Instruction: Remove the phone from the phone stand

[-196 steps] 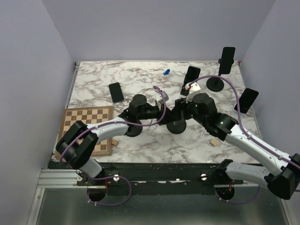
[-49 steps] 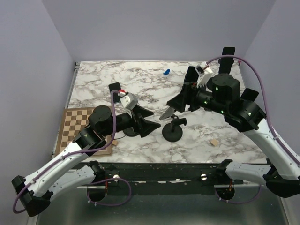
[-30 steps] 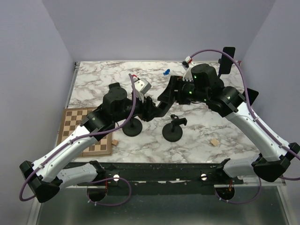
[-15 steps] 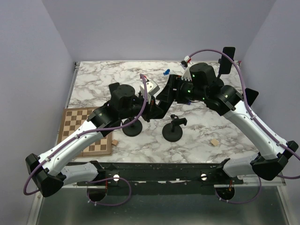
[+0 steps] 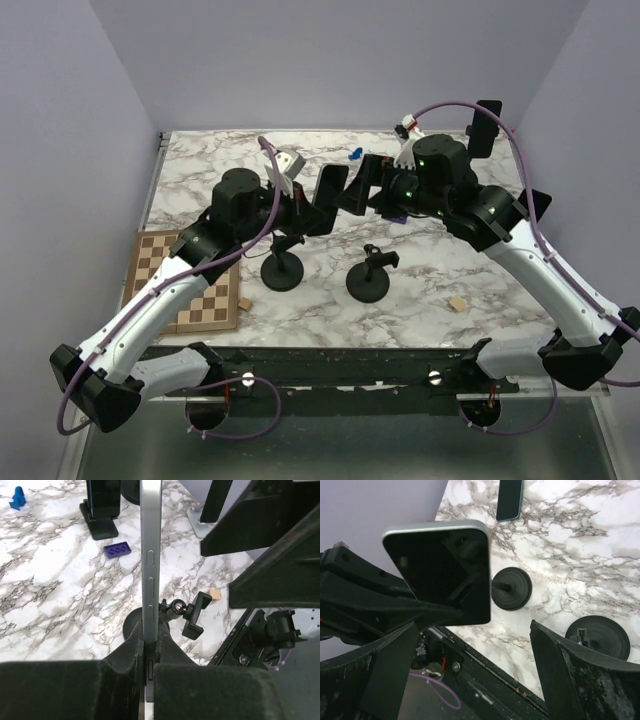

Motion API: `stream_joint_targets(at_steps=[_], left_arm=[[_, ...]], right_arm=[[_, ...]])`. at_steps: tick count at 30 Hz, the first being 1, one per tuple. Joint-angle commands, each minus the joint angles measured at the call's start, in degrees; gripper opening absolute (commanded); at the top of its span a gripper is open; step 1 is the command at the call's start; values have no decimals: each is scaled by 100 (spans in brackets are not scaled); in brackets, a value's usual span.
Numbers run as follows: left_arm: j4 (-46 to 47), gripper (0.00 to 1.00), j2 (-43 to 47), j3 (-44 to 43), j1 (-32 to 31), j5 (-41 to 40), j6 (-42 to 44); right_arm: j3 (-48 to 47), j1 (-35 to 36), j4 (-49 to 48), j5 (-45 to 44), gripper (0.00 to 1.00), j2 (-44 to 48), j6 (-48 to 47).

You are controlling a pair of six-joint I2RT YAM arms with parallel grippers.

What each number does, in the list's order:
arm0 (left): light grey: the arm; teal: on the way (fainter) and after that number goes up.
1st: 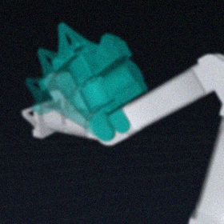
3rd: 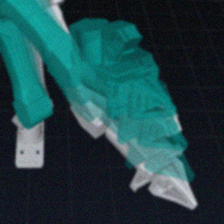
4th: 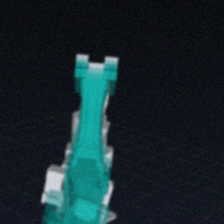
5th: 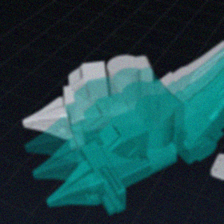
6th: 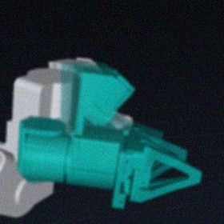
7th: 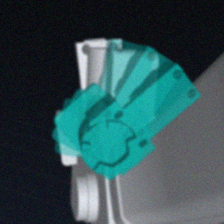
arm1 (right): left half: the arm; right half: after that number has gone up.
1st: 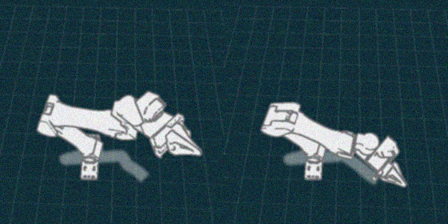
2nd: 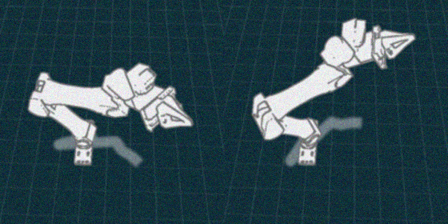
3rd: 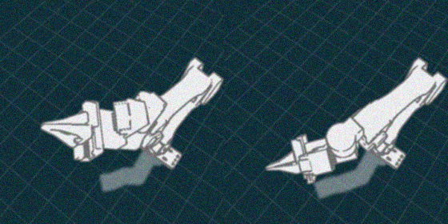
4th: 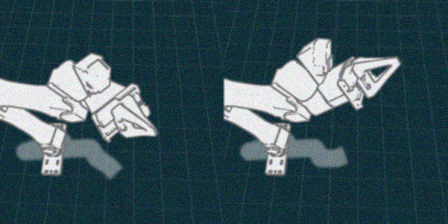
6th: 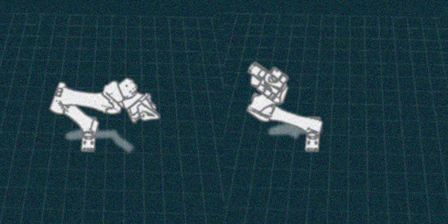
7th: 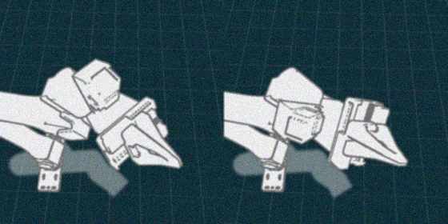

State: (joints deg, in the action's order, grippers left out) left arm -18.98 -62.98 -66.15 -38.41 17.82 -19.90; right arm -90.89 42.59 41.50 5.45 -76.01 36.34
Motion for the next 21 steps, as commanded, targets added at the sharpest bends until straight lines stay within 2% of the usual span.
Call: stream_joint_targets(at_steps=[1,7,11,16,21], left_arm=[[428,0,295,-19,444,513,-522],[-437,0,2,-559,1468,348,-1021],[-718,0,-524,-1013,2226,649,-1090],[-830,0,-1607,-1527,2956,1214,-1150],[-851,0,-2915,-2220,3168,1625,-1155]], right_arm=[[-201,31,-202,-527,100,280,-96],[-32,29,-263,-917,100,650,-223],[265,31,-266,-956,100,835,-249],[392,32,-169,-989,100,906,-222],[516,31,-125,-1190,100,1012,-276]])
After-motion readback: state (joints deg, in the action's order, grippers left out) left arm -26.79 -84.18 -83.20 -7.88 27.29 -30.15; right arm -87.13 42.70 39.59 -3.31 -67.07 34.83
